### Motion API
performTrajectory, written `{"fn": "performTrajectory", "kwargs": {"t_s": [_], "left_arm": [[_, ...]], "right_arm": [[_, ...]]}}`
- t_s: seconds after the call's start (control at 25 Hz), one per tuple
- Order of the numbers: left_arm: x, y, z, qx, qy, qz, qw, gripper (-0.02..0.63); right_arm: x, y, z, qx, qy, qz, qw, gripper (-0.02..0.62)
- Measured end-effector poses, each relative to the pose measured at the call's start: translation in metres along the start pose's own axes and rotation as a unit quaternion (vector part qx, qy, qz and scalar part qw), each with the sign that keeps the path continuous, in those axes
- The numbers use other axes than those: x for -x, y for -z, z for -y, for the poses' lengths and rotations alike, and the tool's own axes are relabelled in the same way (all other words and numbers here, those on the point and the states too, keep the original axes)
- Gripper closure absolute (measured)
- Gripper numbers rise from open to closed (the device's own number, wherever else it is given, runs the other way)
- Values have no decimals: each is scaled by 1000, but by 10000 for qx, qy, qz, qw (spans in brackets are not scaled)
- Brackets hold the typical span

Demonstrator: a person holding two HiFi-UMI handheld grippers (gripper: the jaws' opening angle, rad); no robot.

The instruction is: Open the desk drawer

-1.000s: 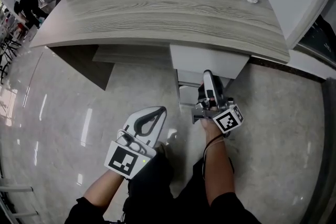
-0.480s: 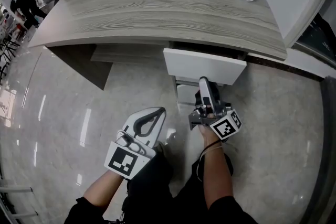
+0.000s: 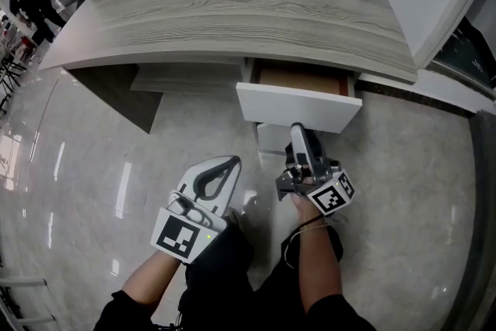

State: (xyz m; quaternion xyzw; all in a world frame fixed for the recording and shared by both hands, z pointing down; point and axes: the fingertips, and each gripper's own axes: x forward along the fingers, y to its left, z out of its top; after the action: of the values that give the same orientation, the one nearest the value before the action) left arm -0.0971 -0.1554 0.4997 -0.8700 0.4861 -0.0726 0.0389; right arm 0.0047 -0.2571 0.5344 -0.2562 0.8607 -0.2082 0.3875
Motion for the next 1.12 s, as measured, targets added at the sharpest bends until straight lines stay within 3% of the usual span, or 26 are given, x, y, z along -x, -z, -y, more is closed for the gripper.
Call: {"fn": "performTrajectory", "kwargs": {"t_s": [1.12], "left_arm": [[5, -4, -1, -41, -70, 61, 9999, 601]], "right_arm": [[28, 14, -35, 347, -241, -308, 9986, 500]]}}
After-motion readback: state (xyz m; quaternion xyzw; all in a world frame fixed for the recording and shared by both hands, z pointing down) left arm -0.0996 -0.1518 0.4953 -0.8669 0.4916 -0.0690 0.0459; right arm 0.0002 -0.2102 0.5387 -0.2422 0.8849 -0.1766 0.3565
